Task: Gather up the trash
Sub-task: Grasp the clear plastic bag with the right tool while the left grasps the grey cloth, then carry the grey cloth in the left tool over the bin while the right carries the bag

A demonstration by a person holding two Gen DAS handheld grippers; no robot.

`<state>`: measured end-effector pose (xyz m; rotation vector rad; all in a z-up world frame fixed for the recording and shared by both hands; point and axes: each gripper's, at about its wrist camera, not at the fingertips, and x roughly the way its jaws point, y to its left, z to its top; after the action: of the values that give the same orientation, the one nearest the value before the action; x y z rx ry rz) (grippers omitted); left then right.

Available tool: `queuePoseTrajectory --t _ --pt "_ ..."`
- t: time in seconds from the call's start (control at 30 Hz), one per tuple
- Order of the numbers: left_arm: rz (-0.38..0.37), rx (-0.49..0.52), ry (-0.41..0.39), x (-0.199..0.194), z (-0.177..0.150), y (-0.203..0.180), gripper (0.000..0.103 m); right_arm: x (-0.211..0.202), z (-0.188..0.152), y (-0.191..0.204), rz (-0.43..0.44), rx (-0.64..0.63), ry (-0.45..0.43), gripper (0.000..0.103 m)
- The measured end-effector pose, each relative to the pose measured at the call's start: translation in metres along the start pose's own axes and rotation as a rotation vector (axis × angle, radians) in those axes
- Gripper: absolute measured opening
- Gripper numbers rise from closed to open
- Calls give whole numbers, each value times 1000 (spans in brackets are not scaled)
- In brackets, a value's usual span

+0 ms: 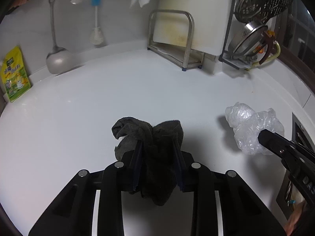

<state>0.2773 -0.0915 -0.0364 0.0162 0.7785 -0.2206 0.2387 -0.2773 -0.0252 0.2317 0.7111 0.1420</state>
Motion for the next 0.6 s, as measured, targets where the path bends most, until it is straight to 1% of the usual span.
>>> queuePoseTrajectory --t 0.13,0.27,0.37,0.6 --pt "11 0 -47 -30 -10 14 27 -7 -6 3 14 11 -14 10" --pt "12 0 -80 -62 -21 28 27 -21 -18 10 3 -8 -23 10" --pt "32 16 -103 -85 -32 33 27 -38 -32 19 -1 -11 -38 10" --pt "27 29 -156 -135 -57 43 27 -89 -71 44 4 19 -90 10"
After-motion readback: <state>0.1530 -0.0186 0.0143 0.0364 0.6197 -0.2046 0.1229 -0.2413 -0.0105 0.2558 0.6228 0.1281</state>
